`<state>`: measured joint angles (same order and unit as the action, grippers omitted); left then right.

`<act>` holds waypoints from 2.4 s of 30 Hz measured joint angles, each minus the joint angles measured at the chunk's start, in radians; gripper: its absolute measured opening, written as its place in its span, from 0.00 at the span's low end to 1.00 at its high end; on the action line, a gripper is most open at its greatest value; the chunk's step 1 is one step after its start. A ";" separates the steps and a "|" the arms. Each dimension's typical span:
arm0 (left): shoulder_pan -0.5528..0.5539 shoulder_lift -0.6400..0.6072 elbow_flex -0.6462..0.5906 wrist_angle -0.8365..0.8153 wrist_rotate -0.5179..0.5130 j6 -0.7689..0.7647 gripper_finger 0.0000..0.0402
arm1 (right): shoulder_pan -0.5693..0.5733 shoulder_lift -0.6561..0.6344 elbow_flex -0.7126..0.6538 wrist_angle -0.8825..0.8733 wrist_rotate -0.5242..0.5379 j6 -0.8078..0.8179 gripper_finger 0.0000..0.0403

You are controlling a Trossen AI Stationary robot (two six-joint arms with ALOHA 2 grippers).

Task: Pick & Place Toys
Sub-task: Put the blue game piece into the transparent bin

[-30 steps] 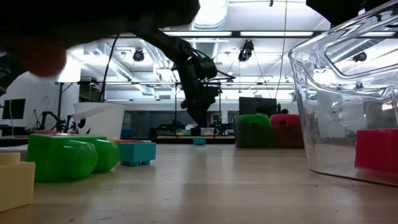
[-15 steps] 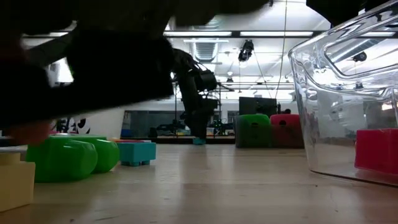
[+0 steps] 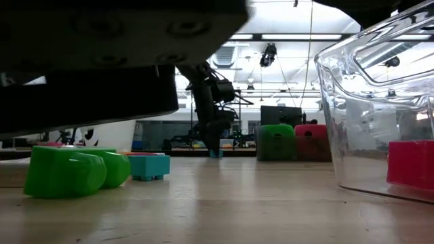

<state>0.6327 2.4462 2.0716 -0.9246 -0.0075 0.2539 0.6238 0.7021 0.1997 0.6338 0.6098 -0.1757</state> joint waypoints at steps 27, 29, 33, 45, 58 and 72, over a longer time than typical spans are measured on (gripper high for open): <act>-0.024 -0.073 0.000 -0.039 0.036 -0.026 0.32 | 0.000 0.000 0.000 -0.007 0.000 0.016 0.88; -0.036 -0.078 0.000 -0.028 0.054 -0.026 0.32 | 0.000 0.000 -0.002 -0.008 0.000 0.015 0.88; -0.056 -0.080 0.000 0.006 0.082 -0.026 0.32 | 0.000 0.001 -0.002 -0.007 0.000 0.016 0.88; -0.081 -0.172 -0.093 0.291 0.344 -0.078 0.32 | 0.000 0.019 -0.007 0.009 -0.001 0.022 0.88; -0.247 -0.657 -0.819 1.022 0.327 -0.239 0.32 | 0.000 0.071 -0.010 0.151 -0.128 -0.038 0.88; -0.792 -0.627 -0.899 1.189 0.072 -0.296 0.32 | 0.000 0.045 -0.010 0.152 -0.109 -0.049 0.88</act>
<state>-0.1596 1.8192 1.1727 0.2649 0.0649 -0.0422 0.6239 0.7475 0.1898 0.7857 0.5003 -0.2249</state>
